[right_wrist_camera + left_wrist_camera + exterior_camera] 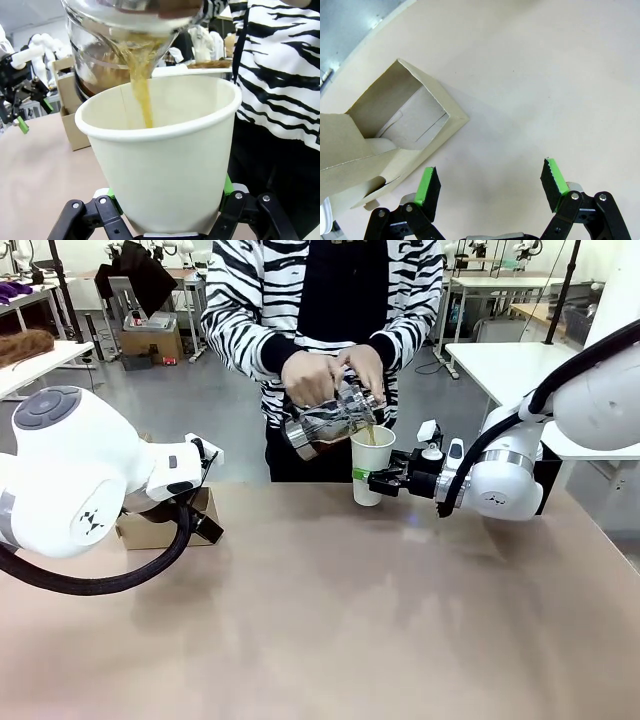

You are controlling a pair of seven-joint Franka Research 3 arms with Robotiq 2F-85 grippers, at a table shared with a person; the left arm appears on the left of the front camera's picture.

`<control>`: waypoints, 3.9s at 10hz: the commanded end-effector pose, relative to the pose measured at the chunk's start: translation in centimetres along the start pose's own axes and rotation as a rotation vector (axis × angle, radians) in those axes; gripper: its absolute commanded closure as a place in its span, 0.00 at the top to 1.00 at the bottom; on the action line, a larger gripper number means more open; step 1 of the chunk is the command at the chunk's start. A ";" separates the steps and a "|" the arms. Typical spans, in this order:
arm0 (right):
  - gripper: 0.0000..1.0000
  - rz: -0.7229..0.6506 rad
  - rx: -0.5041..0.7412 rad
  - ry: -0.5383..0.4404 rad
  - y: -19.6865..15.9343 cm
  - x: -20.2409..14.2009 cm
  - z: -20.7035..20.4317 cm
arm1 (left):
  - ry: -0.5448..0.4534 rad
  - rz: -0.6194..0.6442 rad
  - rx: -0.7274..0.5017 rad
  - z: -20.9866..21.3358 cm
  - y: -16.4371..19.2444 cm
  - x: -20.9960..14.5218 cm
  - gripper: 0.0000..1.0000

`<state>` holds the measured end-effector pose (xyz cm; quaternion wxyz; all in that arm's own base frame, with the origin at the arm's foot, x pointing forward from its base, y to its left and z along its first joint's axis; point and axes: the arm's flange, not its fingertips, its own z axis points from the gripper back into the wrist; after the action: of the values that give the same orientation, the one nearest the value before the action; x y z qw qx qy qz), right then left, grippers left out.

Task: Pour a drink into a cup and package it in a carrier.
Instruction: When a person places the Paper Cup Lid on the 600 ml Paper Cup , lift the 600 ml Paper Cup.

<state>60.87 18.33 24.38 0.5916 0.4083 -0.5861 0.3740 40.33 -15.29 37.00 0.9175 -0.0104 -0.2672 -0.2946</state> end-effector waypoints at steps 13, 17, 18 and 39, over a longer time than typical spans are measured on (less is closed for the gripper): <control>0.80 0.004 -0.002 0.002 0.2 0.2 -0.1 | -0.002 0.002 -0.002 0.0 0.1 0.0 1.00; 0.80 0.004 -0.002 0.002 0.2 0.2 -0.1 | -0.002 0.002 -0.002 0.0 0.1 0.0 1.00; 0.80 0.004 -0.002 0.002 0.2 0.2 -0.1 | -0.002 0.002 -0.002 0.0 0.1 0.0 1.00; 0.80 0.004 -0.002 0.002 0.2 0.2 -0.1 | -0.002 0.002 -0.002 0.0 0.1 0.0 1.00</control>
<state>60.86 18.33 24.36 0.5917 0.4083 -0.5860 0.3739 40.33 -15.29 37.00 0.9175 -0.0104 -0.2672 -0.2946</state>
